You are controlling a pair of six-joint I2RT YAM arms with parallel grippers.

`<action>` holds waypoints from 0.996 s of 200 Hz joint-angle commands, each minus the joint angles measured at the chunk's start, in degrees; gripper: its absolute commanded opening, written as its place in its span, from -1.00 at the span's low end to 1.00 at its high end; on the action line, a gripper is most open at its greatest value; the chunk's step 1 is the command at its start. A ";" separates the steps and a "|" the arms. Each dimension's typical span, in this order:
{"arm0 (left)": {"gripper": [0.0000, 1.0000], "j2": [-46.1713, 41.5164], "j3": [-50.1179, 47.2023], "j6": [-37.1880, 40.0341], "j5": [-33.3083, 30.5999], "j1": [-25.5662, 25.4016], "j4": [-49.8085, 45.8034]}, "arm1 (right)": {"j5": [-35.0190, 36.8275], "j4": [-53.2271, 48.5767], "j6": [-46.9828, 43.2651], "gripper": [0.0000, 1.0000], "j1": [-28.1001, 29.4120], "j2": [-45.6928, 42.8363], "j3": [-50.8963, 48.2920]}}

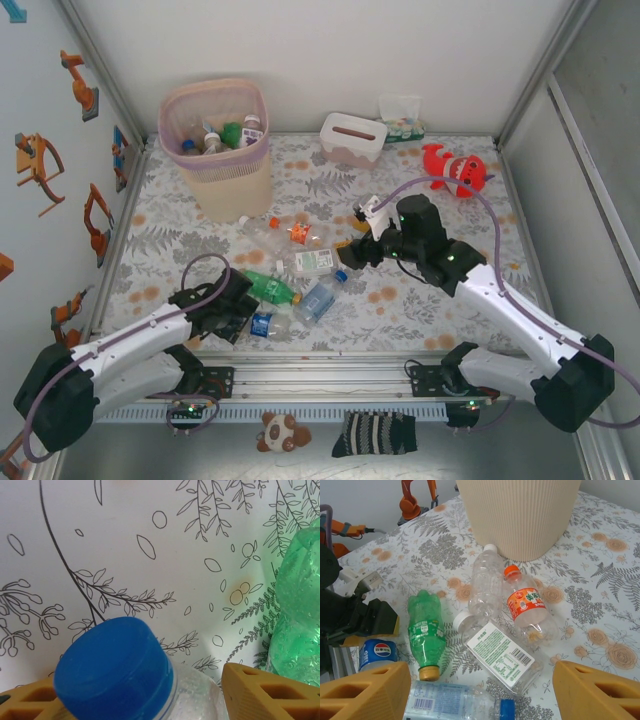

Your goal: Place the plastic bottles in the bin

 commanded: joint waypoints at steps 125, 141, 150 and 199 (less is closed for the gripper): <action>0.10 -1.57 7.14 11.14 -3.84 2.61 -3.35 | 0.73 -0.15 0.08 0.47 0.54 1.13 2.12; 0.04 -1.14 9.41 14.96 -4.03 3.33 -3.64 | 1.12 -0.16 -0.32 0.47 0.53 1.30 2.38; 0.01 -0.76 10.90 16.70 -4.39 3.57 -4.37 | 1.28 -0.08 -0.52 0.48 0.53 1.46 2.55; -0.06 0.59 19.00 29.08 -4.66 4.96 -6.59 | 1.12 0.02 -0.93 0.47 0.54 3.05 4.09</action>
